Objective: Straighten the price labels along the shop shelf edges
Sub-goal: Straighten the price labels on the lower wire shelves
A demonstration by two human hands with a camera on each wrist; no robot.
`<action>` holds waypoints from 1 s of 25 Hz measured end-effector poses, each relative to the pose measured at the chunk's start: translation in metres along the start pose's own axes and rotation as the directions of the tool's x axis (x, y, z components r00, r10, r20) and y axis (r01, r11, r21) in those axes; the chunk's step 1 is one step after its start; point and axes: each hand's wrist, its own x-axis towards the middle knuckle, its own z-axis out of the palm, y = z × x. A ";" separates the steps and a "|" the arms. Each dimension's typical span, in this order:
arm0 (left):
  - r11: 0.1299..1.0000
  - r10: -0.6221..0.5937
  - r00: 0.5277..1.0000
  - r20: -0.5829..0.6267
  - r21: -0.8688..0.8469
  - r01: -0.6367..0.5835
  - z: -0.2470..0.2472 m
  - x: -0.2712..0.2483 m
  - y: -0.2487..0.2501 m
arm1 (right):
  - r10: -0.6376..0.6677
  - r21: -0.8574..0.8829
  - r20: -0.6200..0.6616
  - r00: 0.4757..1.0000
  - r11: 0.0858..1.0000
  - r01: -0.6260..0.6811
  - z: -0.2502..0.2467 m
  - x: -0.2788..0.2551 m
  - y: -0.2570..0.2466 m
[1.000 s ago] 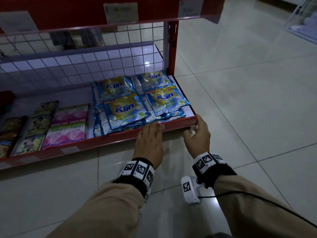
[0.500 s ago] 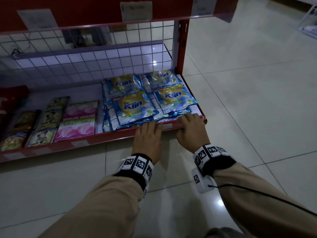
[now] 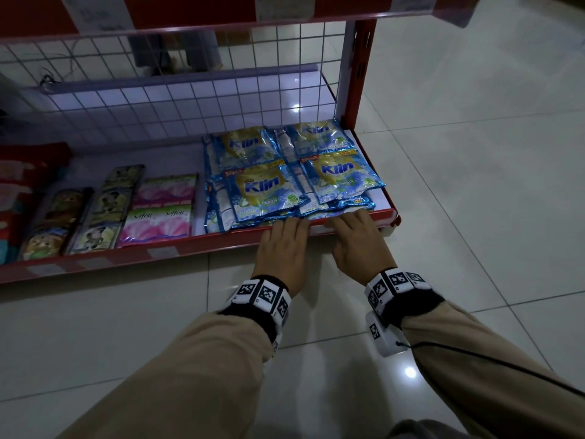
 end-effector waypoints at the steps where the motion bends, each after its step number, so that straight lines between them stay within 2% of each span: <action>1: 1.000 0.006 1.000 -0.001 -0.002 -0.006 -0.001 0.002 0.000 | 0.001 -0.015 0.003 1.000 1.000 -0.001 0.001 0.000 -0.001; 9: 0.999 0.033 0.999 -0.016 0.009 -0.033 0.001 0.004 -0.004 | -0.008 -0.041 -0.053 0.999 0.999 0.006 0.005 0.001 -0.001; 15: 0.999 0.002 1.000 0.009 -0.043 -0.001 0.001 0.002 -0.001 | 0.016 -0.010 -0.081 0.997 1.000 -0.017 0.007 0.000 -0.002; 20: 0.998 -0.008 0.999 0.039 -0.069 0.011 0.001 0.000 -0.001 | -0.001 -0.051 -0.042 0.999 0.999 -0.001 0.005 0.001 -0.002; 25: 0.993 -0.006 0.999 0.051 -0.120 0.012 -0.001 0.002 -0.003 | 0.038 -0.060 -0.024 0.999 0.997 -0.039 0.004 0.005 -0.005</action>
